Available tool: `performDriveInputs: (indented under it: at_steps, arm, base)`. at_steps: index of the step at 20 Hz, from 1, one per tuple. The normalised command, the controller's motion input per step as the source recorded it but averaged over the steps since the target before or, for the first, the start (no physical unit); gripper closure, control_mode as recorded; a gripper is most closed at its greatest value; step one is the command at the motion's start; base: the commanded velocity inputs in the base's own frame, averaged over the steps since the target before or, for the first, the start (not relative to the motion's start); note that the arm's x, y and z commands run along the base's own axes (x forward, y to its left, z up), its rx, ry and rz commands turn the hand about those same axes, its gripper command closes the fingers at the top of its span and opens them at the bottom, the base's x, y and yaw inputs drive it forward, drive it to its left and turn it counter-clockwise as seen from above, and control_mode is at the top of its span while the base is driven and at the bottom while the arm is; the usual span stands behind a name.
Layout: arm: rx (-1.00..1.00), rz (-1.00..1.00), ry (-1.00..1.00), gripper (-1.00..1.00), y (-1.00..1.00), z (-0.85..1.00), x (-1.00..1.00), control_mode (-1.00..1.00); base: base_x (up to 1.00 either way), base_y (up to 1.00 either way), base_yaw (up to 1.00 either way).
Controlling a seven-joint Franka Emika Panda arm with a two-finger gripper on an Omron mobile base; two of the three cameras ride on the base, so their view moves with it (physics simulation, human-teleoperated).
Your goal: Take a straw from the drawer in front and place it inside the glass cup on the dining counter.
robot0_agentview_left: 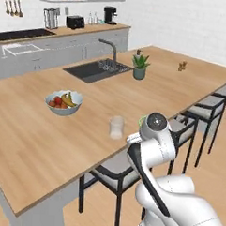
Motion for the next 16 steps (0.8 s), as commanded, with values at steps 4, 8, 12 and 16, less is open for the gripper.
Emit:
performDriveInputs:
  at_steps: [4, 8, 12, 16]
  arm:
    - [0.00, 0.00, 0.00, 1.00, 0.00, 0.00, 0.00, 1.00]
    - [0.00, 0.00, 0.00, 1.00, 0.00, 0.00, 0.00, 1.00]
    - [0.05, 0.23, -0.02, 1.00, -0.24, -0.04, 0.13, -1.00]
    - [0.15, 0.40, -0.19, 1.00, -0.64, 0.00, 0.04, -1.00]
  base:
    - [0.47, -0.14, 0.66]
    - [0.60, -0.18, 0.62]
    - [0.24, -0.21, 0.27]
    - [0.00, 0.00, 0.00]
